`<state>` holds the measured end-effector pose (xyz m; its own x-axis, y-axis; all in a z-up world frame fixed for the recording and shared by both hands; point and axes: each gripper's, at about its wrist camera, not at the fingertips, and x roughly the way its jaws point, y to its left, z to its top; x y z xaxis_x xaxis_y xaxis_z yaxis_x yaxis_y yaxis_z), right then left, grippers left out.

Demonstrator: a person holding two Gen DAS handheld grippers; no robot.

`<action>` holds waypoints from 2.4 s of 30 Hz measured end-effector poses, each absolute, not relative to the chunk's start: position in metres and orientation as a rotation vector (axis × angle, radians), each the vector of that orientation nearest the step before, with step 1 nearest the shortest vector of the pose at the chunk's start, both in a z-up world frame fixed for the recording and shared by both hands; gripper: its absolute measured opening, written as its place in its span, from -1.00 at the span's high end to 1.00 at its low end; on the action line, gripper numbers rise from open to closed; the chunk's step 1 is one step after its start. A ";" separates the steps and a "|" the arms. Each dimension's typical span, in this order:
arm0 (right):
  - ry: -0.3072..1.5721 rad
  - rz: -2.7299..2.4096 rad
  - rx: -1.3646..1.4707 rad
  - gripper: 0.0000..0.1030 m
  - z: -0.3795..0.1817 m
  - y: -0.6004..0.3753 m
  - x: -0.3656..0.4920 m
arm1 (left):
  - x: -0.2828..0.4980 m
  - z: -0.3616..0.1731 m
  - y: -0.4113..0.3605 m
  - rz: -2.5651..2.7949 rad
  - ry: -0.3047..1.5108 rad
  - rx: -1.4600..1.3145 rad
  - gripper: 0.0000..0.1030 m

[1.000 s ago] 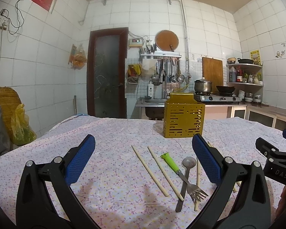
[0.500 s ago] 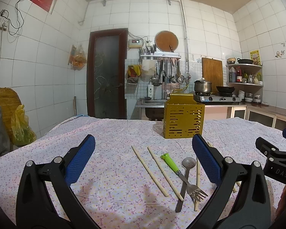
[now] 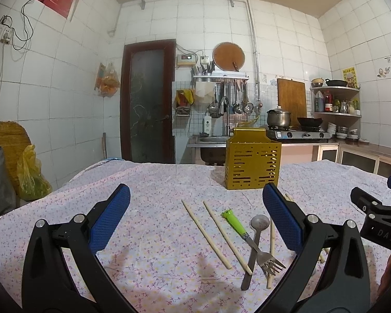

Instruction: Organize utensils

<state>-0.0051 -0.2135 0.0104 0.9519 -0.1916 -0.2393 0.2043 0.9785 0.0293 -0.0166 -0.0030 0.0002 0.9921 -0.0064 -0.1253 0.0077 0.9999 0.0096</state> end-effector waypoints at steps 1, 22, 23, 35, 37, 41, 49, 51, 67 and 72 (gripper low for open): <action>0.238 -0.204 0.058 -0.93 0.010 -0.214 -0.005 | -0.016 0.000 -0.003 -0.007 0.127 0.011 -0.90; 0.546 -0.174 0.060 -0.92 0.017 -0.243 0.124 | 0.145 0.018 0.017 -0.021 0.582 0.034 -0.90; 0.575 -0.167 0.056 -0.91 0.013 -0.244 0.137 | 0.160 0.013 0.018 -0.020 0.627 0.037 -0.90; 0.796 -0.177 0.081 -0.80 -0.035 -0.255 0.212 | 0.243 -0.061 0.036 0.069 0.920 0.013 -0.90; 0.815 -0.177 0.068 -0.80 -0.039 -0.250 0.215 | 0.248 -0.065 0.038 0.079 0.935 0.015 -0.90; 0.827 -0.186 0.073 -0.80 -0.042 -0.251 0.217 | 0.255 -0.071 0.042 0.080 0.942 0.018 -0.90; 0.840 -0.198 0.083 -0.74 -0.041 -0.256 0.218 | 0.254 -0.069 0.045 0.079 0.946 0.021 -0.91; 0.845 -0.202 0.085 -0.74 -0.041 -0.255 0.219 | 0.252 -0.069 0.042 0.081 0.947 0.020 -0.91; 0.891 -0.198 0.126 -0.59 -0.050 -0.252 0.225 | 0.252 -0.071 0.045 0.061 0.944 -0.025 -0.91; 0.903 -0.207 0.133 -0.65 -0.051 -0.254 0.228 | 0.254 -0.072 0.045 0.064 0.946 -0.026 -0.91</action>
<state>0.2279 -0.2539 -0.0510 0.6013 -0.1227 -0.7896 0.2341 0.9718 0.0273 0.2537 0.0453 -0.0716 0.5834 0.0434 -0.8110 -0.0661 0.9978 0.0059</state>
